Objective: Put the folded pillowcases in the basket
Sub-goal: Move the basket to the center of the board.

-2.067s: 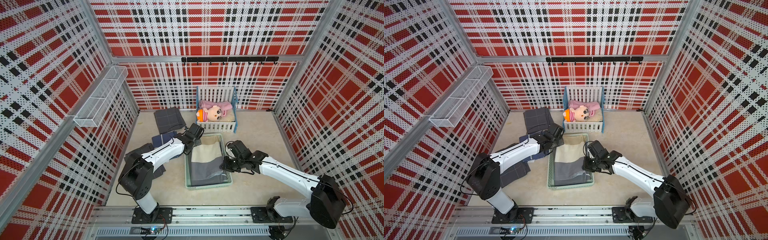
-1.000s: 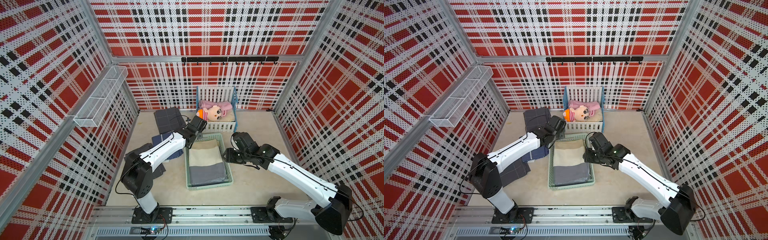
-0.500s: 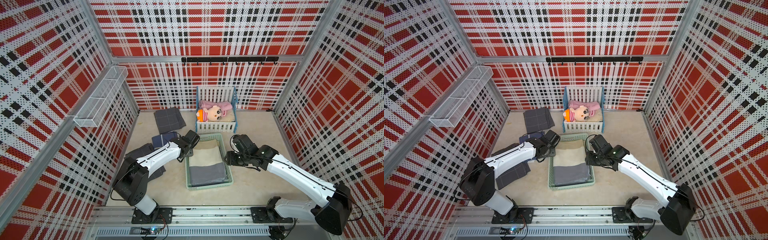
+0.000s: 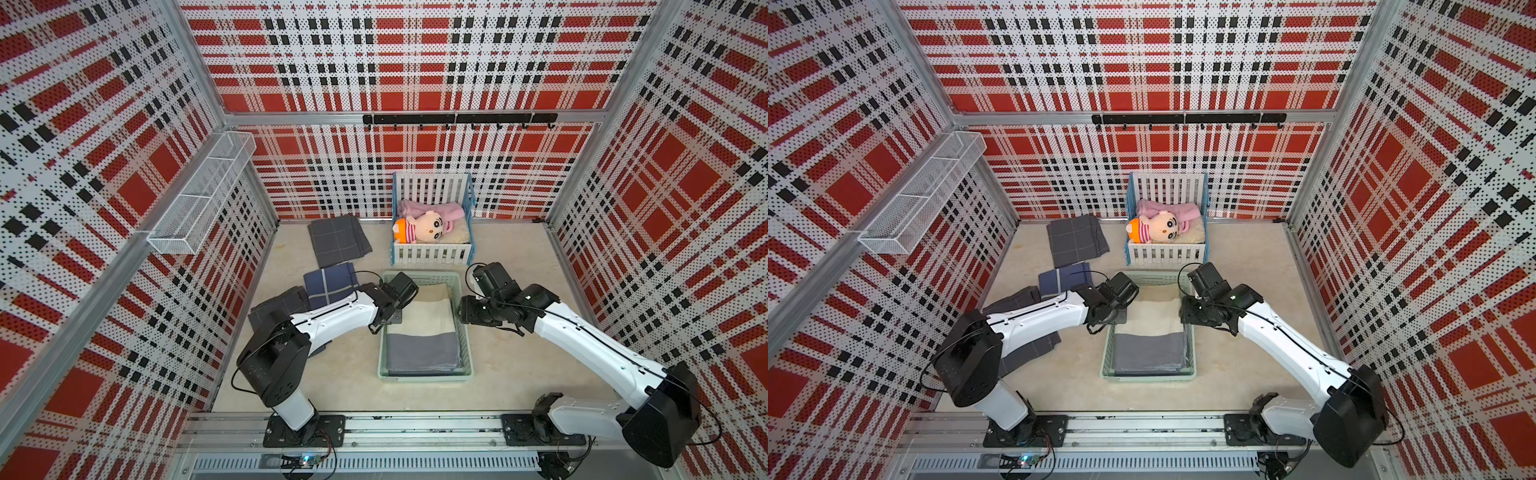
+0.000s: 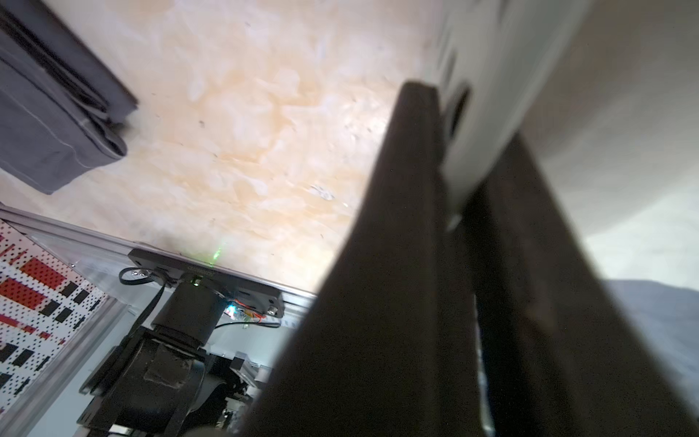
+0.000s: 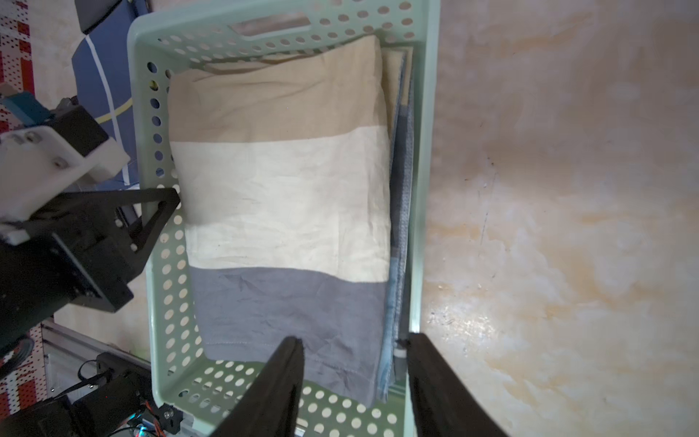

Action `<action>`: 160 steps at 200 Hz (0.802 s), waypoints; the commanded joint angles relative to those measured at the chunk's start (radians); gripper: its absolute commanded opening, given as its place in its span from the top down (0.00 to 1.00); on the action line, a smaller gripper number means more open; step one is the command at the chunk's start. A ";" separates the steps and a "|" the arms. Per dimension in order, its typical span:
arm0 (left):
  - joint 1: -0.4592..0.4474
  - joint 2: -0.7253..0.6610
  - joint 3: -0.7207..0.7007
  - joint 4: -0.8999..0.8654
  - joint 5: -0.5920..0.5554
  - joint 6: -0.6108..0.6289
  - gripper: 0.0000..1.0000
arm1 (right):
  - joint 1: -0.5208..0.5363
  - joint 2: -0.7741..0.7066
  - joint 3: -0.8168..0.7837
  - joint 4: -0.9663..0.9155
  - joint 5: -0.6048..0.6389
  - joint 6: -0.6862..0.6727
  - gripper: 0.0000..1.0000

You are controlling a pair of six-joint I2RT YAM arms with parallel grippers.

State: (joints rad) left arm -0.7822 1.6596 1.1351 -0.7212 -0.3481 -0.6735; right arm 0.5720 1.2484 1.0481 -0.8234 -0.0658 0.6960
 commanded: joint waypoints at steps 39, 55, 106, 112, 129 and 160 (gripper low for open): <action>-0.070 0.123 0.180 0.021 0.047 -0.109 1.00 | -0.117 -0.081 -0.034 -0.059 -0.019 -0.075 0.50; -0.085 0.181 0.237 0.032 0.054 -0.133 1.00 | -0.158 -0.111 -0.055 -0.065 -0.029 -0.088 0.50; -0.114 0.282 0.325 0.035 0.074 -0.177 1.00 | -0.260 -0.185 -0.105 -0.083 -0.058 -0.121 0.50; -0.114 0.282 0.319 0.035 0.073 -0.179 1.00 | -0.263 -0.187 -0.104 -0.084 -0.057 -0.121 0.50; -0.111 0.278 0.307 0.037 0.074 -0.166 1.00 | -0.265 -0.186 -0.100 -0.084 -0.058 -0.122 0.50; -0.102 0.251 0.270 0.037 0.088 -0.161 0.96 | -0.268 -0.177 -0.097 -0.082 -0.062 -0.128 0.49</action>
State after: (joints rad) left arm -0.8879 1.9347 1.4376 -0.6849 -0.2676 -0.8310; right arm 0.3115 1.0760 0.9485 -0.8970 -0.1196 0.5861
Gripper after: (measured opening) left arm 0.081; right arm 0.502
